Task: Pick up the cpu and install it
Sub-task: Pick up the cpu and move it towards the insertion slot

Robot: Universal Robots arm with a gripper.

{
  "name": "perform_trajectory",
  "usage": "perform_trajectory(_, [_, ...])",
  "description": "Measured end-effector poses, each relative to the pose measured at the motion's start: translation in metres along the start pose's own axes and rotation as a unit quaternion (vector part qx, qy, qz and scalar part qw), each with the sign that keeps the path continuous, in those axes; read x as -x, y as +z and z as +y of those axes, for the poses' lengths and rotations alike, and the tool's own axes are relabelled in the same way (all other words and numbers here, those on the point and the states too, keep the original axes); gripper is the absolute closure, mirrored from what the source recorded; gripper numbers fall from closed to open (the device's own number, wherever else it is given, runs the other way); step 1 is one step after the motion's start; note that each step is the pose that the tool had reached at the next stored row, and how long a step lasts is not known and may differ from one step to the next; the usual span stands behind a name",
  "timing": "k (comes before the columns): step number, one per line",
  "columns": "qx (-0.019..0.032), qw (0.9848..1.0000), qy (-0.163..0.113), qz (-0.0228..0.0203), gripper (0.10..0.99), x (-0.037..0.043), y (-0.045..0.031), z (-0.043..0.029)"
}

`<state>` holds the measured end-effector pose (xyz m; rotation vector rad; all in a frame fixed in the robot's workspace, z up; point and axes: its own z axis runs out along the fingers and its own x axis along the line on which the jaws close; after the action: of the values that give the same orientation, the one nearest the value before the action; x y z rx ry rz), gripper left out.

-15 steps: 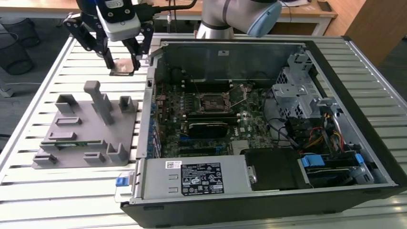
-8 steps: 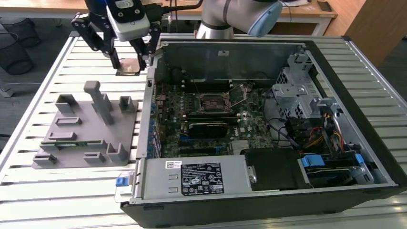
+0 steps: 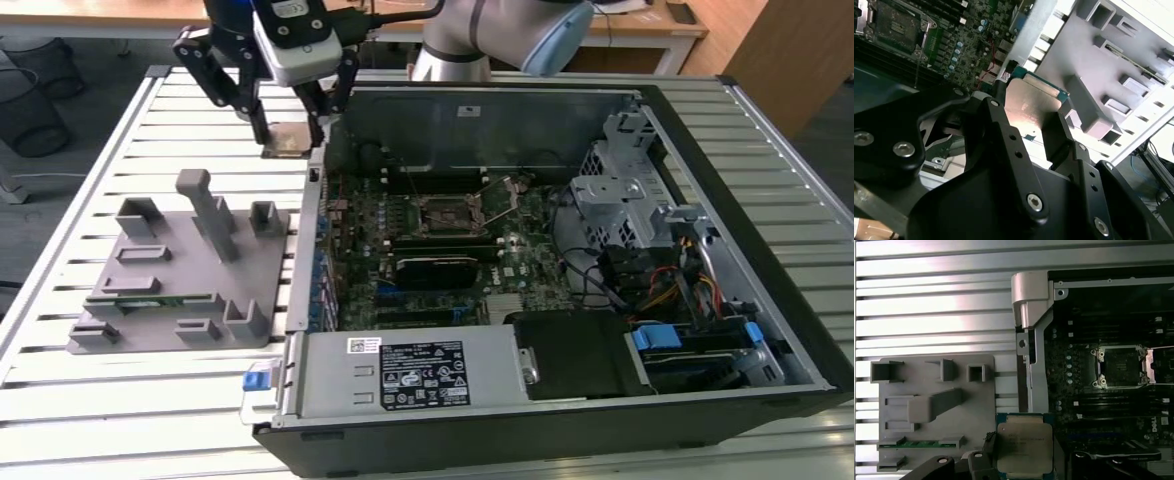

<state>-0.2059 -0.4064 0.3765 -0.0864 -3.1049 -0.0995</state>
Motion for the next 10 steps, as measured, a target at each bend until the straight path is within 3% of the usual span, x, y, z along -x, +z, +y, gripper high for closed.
perform_trajectory(10, [0.0000, 1.0000, 0.000, 0.0000, 0.553, 0.0188, -0.0001, 0.0094])
